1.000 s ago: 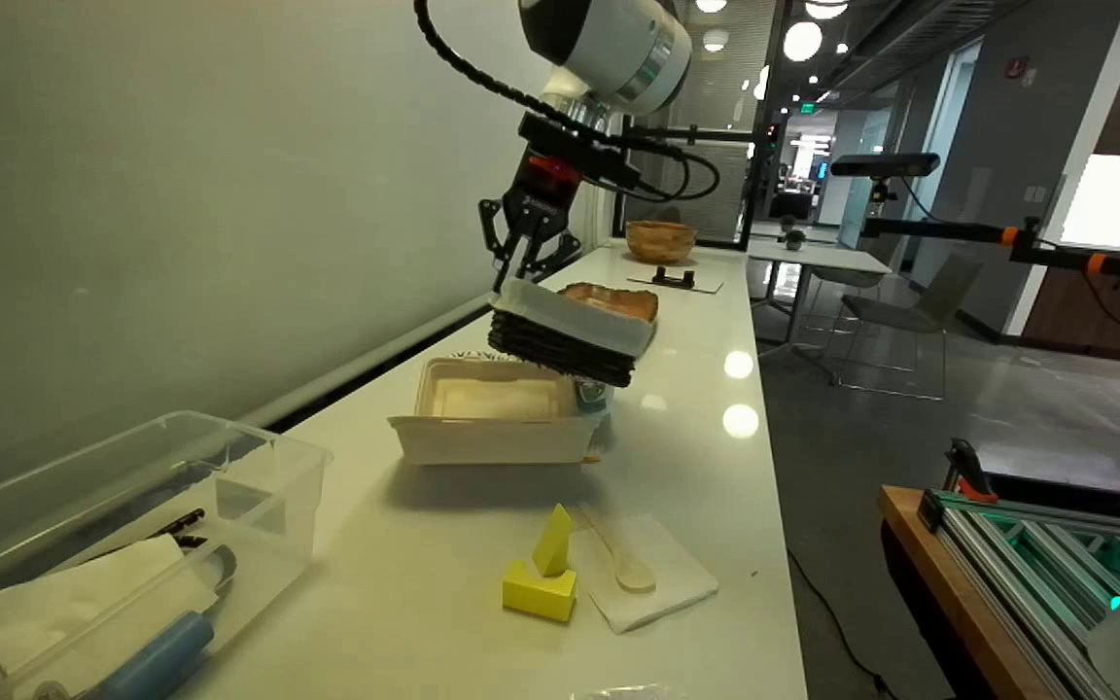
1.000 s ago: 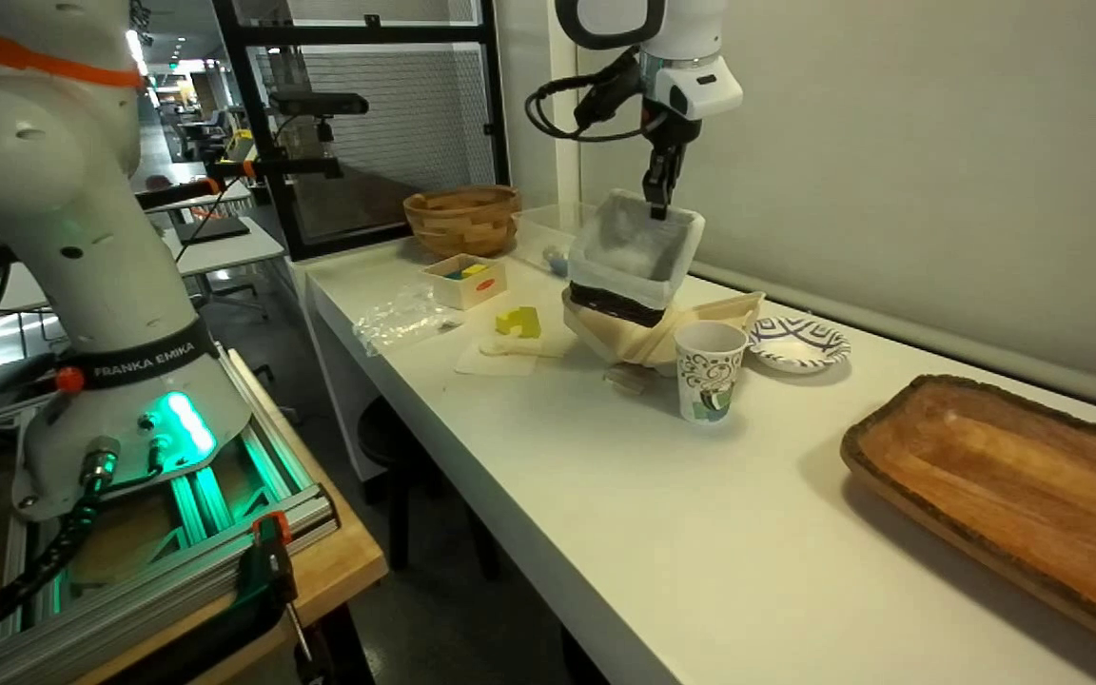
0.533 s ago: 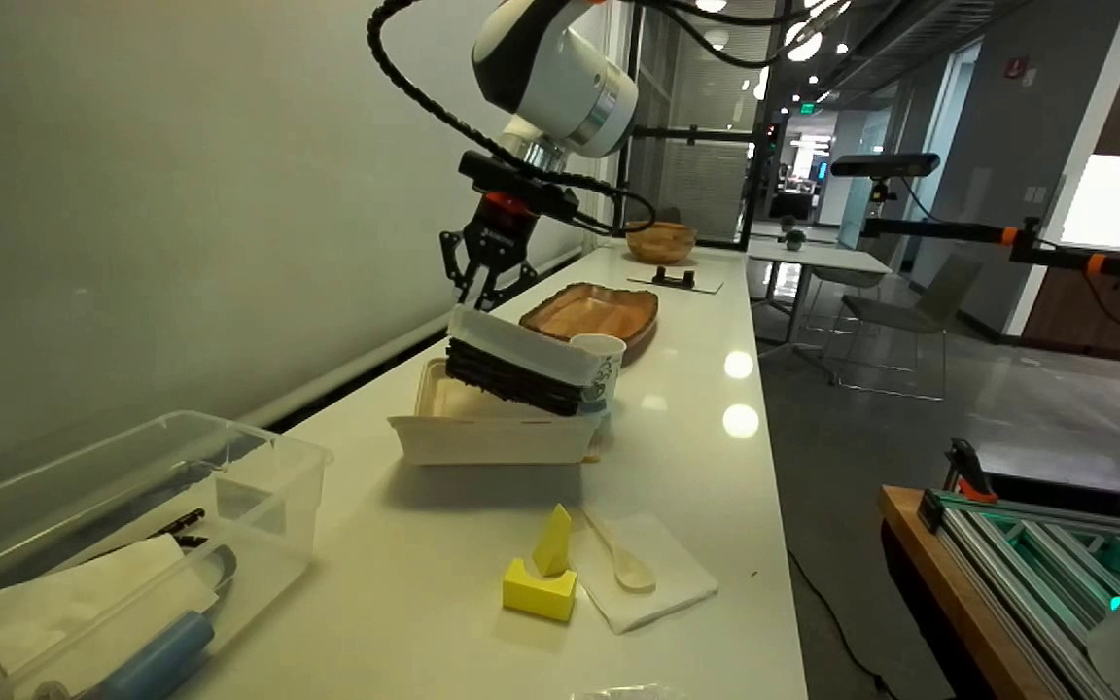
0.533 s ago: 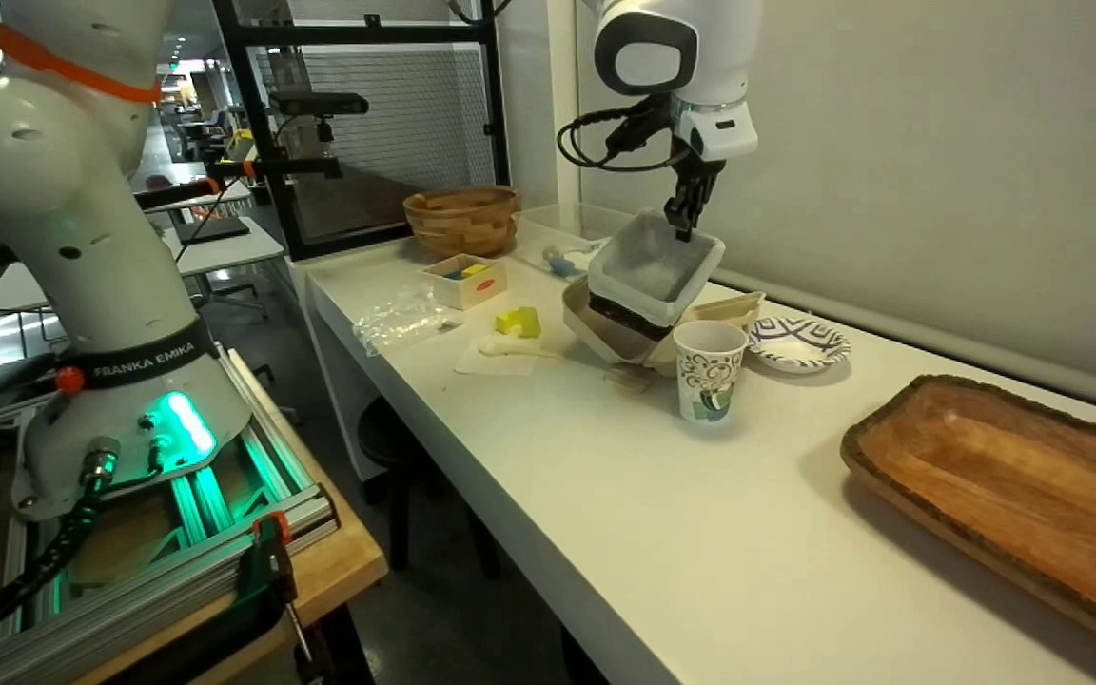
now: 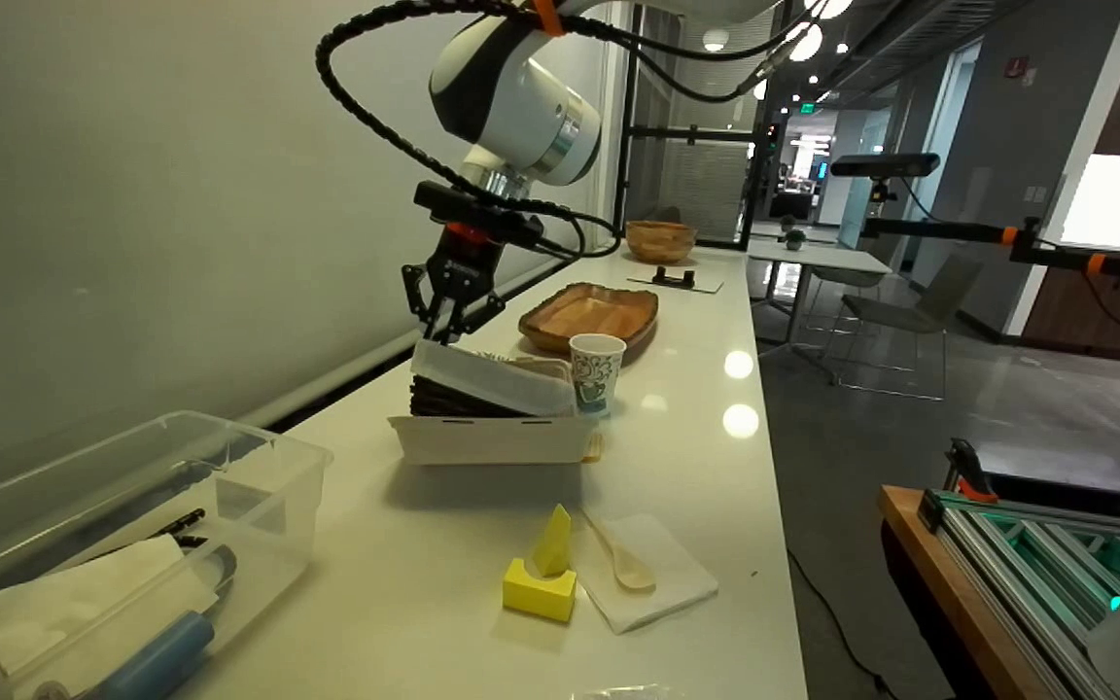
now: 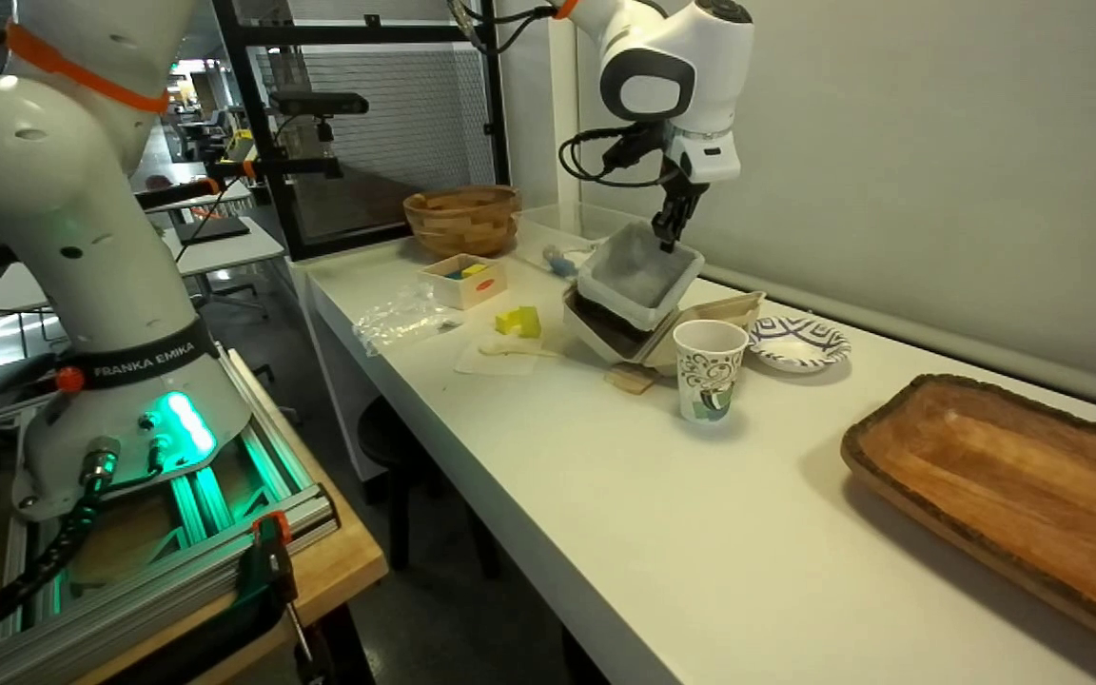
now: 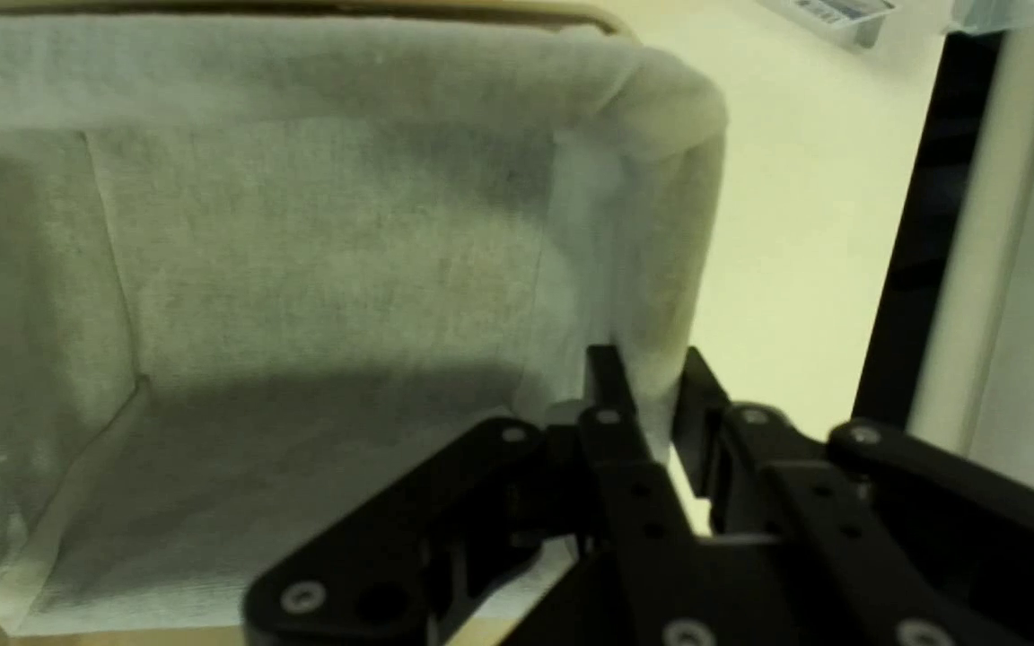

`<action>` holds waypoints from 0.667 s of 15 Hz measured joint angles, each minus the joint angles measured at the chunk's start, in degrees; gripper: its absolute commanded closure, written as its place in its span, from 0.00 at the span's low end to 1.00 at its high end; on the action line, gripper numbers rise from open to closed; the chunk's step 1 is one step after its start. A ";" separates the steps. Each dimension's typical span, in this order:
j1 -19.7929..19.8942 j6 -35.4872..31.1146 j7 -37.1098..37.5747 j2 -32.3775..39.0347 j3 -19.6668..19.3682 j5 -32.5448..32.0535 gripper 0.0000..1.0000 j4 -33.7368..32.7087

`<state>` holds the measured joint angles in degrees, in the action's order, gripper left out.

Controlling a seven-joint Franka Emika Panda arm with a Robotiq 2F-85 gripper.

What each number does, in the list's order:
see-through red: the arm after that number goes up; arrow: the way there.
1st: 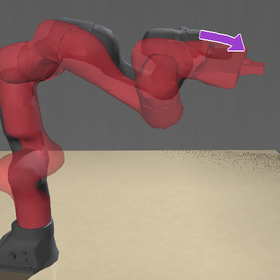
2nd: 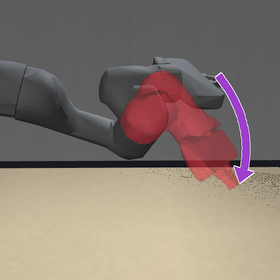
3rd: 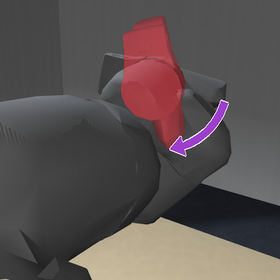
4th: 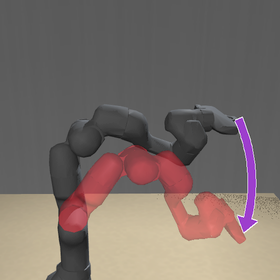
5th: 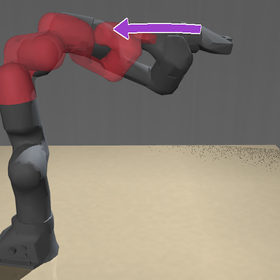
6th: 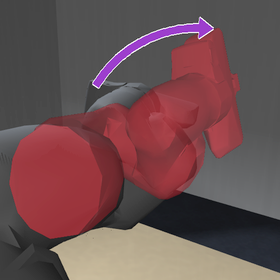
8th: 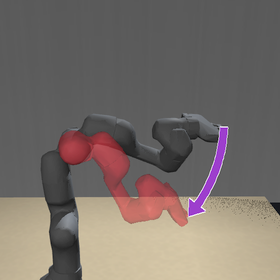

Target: Place the bin in the styrofoam pack

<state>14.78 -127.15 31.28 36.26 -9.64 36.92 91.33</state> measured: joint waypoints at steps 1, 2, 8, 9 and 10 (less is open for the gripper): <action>-0.02 1.00 0.00 0.13 0.20 0.00 0.96 -0.13; -0.03 2.12 0.00 0.20 0.33 -0.04 0.96 -0.26; -0.08 5.96 -0.10 1.08 0.36 -0.96 0.96 -0.77; -0.11 5.87 -0.33 1.34 0.36 -1.09 0.96 -0.77; -0.16 5.57 -0.84 1.58 0.36 -1.16 0.96 -0.77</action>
<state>14.62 -121.58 30.44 37.84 -9.27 35.76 90.56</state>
